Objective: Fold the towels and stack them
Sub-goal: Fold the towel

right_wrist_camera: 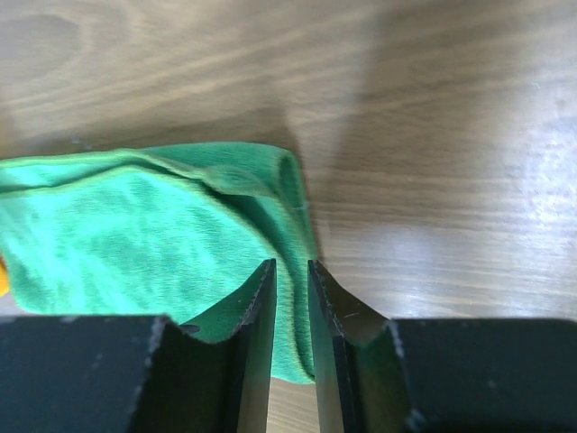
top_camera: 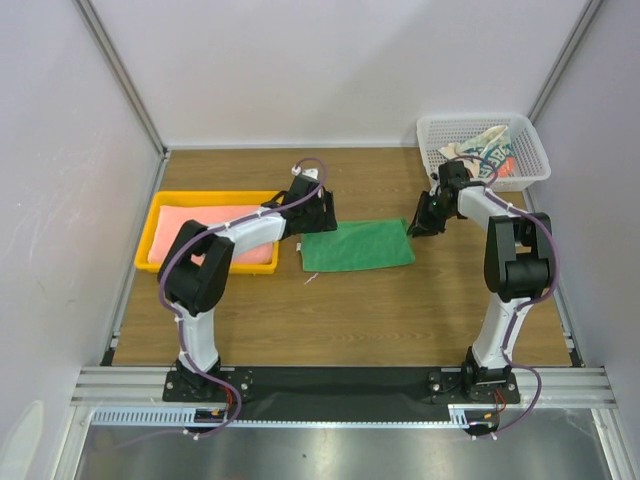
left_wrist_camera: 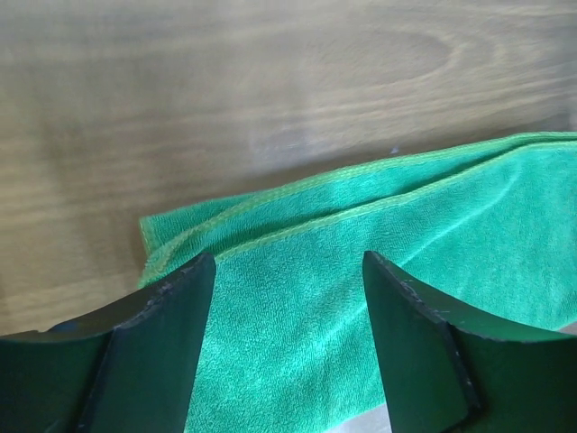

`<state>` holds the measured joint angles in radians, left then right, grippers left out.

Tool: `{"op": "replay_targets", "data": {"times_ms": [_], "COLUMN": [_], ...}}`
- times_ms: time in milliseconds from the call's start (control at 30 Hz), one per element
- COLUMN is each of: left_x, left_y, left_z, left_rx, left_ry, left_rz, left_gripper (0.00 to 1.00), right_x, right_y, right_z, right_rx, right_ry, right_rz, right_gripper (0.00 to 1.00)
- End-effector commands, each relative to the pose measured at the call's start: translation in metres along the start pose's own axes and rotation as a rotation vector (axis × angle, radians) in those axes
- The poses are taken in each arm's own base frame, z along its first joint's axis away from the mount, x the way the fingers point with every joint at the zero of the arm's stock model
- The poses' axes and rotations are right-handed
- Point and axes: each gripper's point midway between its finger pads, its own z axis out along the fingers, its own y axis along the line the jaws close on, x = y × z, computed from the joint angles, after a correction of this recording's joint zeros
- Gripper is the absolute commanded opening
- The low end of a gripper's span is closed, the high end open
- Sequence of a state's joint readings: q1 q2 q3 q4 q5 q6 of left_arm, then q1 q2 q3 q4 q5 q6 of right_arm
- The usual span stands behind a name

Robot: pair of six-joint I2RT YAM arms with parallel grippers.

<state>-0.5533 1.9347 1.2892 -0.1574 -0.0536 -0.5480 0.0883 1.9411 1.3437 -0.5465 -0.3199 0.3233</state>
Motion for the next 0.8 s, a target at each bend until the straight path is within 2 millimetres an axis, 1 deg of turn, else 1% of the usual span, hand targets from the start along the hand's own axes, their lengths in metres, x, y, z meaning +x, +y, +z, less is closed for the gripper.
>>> {"op": "replay_targets", "data": {"times_ms": [0,33,100,167,233,267,333,400,533,567,633,767], "left_x": [-0.047,-0.051,-0.051,-0.047,-0.042,-0.034,-0.028,-0.021,-0.015,-0.012,-0.011,-0.005], "left_y": [-0.013,-0.014,-0.009,0.004,0.014,0.02,0.025,0.034,0.05,0.06,0.062,0.062], "left_z": [-0.031,-0.036,-0.04,-0.041,-0.042,-0.041,-0.041,-0.038,-0.031,-0.028,-0.027,-0.02], "left_rx": [0.029,0.027,0.002,-0.067,-0.115,-0.131,-0.143,-0.173,-0.211,-0.241,-0.242,-0.214], "left_ry": [-0.113,-0.123,-0.114,-0.086,-0.064,-0.041,-0.03,-0.02,-0.007,0.004,0.007,0.011], "left_rz": [0.1,0.114,0.137,0.141,0.149,0.151,0.147,0.136,0.097,0.053,0.028,0.007], "left_gripper": [0.73,0.74,0.74,0.73,0.72,0.71,0.7,0.69,0.62,0.56,0.54,0.47], "right_x": [-0.019,-0.02,-0.018,-0.011,-0.001,0.0,0.005,0.007,0.008,0.007,0.006,-0.004], "right_y": [0.026,0.029,0.037,0.041,0.042,0.04,0.039,0.039,0.033,0.025,0.025,0.021], "right_z": [-0.026,-0.029,-0.037,-0.037,-0.032,-0.03,-0.024,-0.02,-0.015,-0.011,-0.011,-0.011], "right_rx": [-0.065,-0.07,-0.095,-0.111,-0.109,-0.097,-0.09,-0.087,-0.058,-0.018,-0.013,0.023], "right_ry": [-0.061,-0.067,-0.069,-0.056,-0.037,-0.035,-0.015,-0.006,0.001,-0.001,-0.001,-0.036], "right_rz": [-0.054,-0.058,-0.073,-0.089,-0.111,-0.113,-0.108,-0.101,-0.093,-0.084,-0.081,-0.061], "right_gripper": [0.26,0.27,0.27,0.28,0.28,0.29,0.28,0.28,0.28,0.28,0.28,0.28]}}
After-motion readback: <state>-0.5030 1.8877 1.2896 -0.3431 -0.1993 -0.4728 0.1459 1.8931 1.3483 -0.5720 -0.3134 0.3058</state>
